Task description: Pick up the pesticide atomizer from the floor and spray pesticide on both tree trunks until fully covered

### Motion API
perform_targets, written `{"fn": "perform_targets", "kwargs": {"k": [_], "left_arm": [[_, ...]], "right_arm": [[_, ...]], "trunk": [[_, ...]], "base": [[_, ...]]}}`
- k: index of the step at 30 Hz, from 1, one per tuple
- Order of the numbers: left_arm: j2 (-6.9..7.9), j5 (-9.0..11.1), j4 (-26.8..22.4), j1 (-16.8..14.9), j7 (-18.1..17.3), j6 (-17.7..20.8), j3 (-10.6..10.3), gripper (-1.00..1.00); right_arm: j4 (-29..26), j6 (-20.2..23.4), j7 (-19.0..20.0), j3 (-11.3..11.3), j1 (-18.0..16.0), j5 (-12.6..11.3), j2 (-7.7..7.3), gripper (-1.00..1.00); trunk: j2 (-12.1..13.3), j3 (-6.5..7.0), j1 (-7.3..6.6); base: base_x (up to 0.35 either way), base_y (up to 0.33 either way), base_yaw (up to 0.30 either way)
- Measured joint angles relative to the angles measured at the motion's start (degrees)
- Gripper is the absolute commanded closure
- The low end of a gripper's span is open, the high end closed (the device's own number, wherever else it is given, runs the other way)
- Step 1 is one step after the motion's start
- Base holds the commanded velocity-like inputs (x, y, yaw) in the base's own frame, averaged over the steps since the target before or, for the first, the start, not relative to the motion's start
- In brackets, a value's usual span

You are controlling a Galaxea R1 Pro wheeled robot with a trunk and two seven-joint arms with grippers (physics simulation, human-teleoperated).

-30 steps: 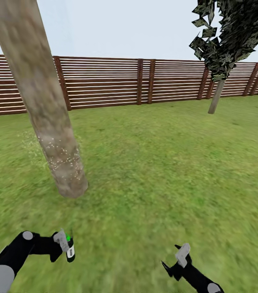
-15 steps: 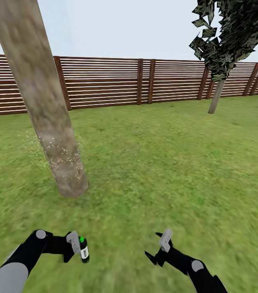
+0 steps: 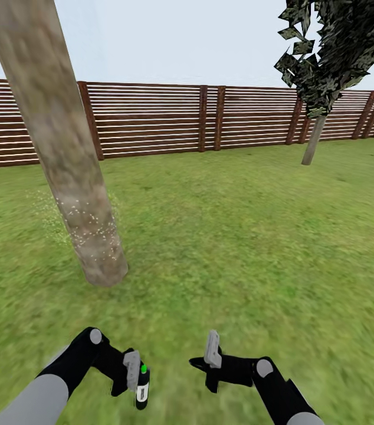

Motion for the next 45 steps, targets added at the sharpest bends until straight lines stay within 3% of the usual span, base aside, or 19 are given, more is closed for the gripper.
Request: {"fn": "perform_targets", "kwargs": {"k": [3,6,11,13,20,27,33,39,45], "left_arm": [[-0.96,-0.1,-0.1,0.0,0.4,-0.1,-0.1,1.0],[-1.1,0.0,-0.8,0.0,0.6,-0.2,-0.2,1.0],[-1.73,0.3,-2.0,0.0,0.4,-1.0,-0.5,1.0],[-2.13,0.3,-2.0,0.0,0.3,-1.3,-2.3,1.0],[-4.47,0.6,-1.9,0.1,-0.1,-1.5,-5.0,1.0],[-6.86,0.4,-2.0,0.1,0.4,-1.4,-5.4,1.0],[-7.09,0.5,-2.1,0.1,2.8,-1.3,-5.4,1.0],[-7.17,1.0,-2.1,0.1,2.2,-1.5,-5.3,1.0],[-8.15,1.6,-2.1,0.1,2.2,-1.6,-5.3,1.0]], "right_arm": [[-0.1,0.0,0.0,0.1,0.0,0.0,1.24,1.0],[-1.3,2.7,4.2,0.0,-0.3,-0.1,2.44,1.0],[-1.4,3.2,4.3,0.0,-0.4,0.0,2.49,1.0],[-1.4,3.2,4.3,0.0,-0.4,0.0,2.43,1.0],[-1.4,3.2,4.3,-0.1,-0.4,0.0,2.39,1.0],[-1.3,3.2,4.3,-0.1,-0.4,0.0,2.31,1.0],[-1.3,3.2,4.2,-0.1,-0.4,0.0,2.31,1.0],[-1.2,3.2,4.2,-0.1,-0.4,0.0,2.31,1.0],[-1.1,3.2,4.2,-0.1,-0.4,0.0,2.31,1.0]], "trunk": [[0.0,0.0,0.0],[0.0,0.0,0.0],[0.0,0.0,0.0],[0.0,0.0,0.0],[0.0,0.0,0.0],[0.0,0.0,0.0],[0.0,0.0,0.0],[0.0,0.0,0.0],[0.0,0.0,0.0]], "base": [[0.0,0.0,0.0],[0.0,0.0,0.0],[0.0,0.0,0.0],[0.0,0.0,0.0],[0.0,0.0,0.0],[0.0,0.0,0.0],[0.0,0.0,0.0],[0.0,0.0,0.0],[0.0,0.0,0.0]]}}
